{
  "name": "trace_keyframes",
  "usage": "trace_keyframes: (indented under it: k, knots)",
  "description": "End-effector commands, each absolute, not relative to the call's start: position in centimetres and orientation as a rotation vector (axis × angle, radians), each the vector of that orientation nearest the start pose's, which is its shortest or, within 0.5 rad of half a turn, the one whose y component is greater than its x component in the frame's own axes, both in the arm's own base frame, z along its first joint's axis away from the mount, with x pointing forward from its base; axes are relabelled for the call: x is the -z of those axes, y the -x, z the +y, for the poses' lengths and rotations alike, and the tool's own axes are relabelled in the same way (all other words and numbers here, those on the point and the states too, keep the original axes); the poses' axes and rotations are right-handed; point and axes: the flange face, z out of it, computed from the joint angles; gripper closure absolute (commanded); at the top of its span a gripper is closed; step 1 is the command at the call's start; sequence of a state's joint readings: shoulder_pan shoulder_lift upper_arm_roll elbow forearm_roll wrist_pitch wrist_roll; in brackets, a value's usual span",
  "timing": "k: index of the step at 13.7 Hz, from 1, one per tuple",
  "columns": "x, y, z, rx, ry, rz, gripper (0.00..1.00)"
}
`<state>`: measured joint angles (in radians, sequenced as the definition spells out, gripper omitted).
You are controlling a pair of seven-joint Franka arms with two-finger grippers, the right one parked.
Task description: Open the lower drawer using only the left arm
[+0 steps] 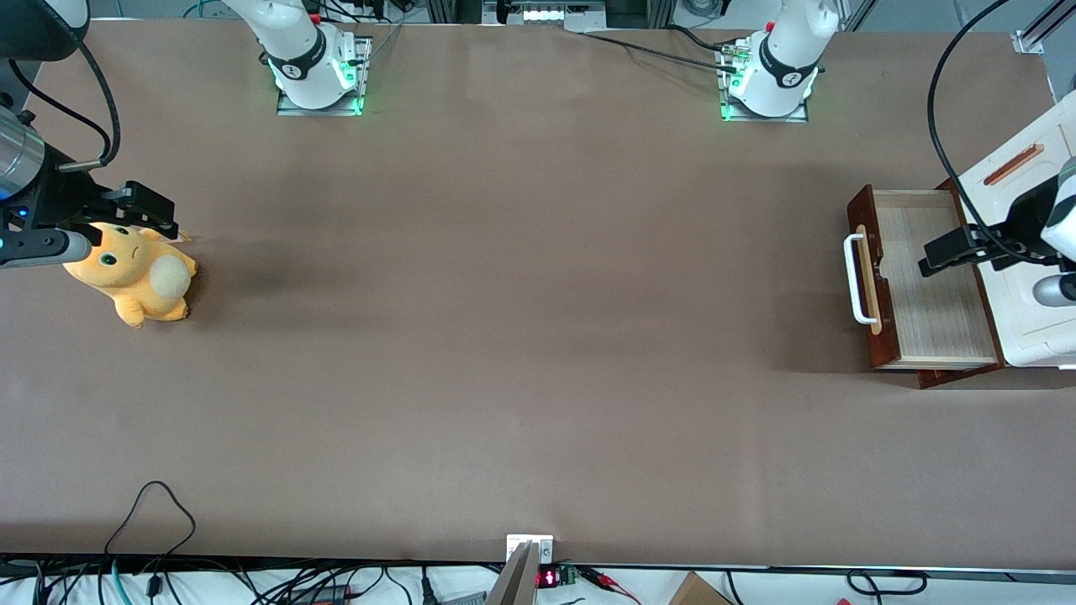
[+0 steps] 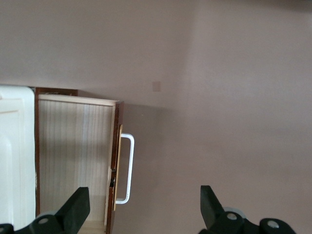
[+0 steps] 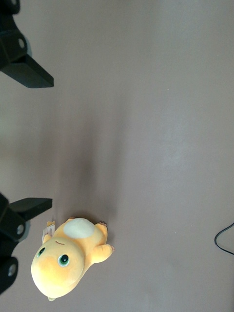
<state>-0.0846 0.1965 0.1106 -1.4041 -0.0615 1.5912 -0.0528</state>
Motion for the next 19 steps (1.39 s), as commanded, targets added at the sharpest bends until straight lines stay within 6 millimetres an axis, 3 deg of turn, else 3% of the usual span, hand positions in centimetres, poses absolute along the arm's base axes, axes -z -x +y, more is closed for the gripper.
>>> trace_keyframes:
  k: [1, 8, 12, 19]
  knots:
    - [-59.3, -61.3, -0.1, 0.01, 3.208, -0.038, 0.0]
    - [-60.7, -60.5, -0.8, 0.002, 3.21, -0.012, 0.0]
    - [-60.5, -59.8, -0.5, -0.022, 3.209, -0.012, 0.0]
    - [-59.7, -60.2, -0.4, 0.047, 3.184, 0.021, 0.0]
